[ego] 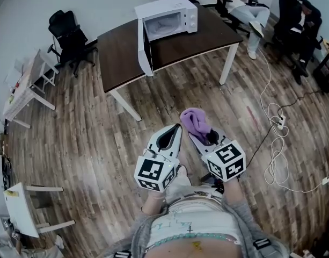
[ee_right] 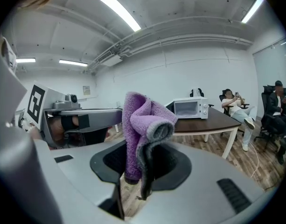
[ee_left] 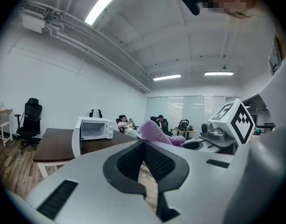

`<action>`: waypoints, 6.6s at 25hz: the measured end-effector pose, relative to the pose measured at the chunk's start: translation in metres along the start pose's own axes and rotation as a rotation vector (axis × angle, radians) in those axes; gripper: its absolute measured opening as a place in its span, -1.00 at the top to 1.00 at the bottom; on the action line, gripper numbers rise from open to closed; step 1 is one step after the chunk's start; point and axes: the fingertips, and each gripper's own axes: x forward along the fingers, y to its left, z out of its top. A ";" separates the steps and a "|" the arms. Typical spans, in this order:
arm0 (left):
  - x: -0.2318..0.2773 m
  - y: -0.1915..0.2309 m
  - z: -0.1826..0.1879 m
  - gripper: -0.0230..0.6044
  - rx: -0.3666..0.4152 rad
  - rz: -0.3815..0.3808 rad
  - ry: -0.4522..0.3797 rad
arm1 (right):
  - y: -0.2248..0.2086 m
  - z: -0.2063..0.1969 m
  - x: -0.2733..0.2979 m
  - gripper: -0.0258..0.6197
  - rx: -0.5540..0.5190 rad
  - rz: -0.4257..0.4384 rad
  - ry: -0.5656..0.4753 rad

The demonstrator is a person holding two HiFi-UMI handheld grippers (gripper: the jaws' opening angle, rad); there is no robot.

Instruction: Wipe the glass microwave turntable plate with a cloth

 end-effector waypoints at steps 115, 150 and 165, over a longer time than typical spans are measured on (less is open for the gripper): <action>0.478 0.406 0.050 0.89 -0.084 -0.030 0.080 | -0.391 0.200 0.466 0.54 0.035 0.036 0.086; 0.610 0.444 0.072 0.89 -0.110 0.457 0.080 | -0.555 0.262 0.519 0.54 -0.128 0.414 0.131; 0.598 0.484 0.059 0.89 -0.160 0.547 0.096 | -0.561 0.271 0.542 0.54 -0.105 0.445 0.119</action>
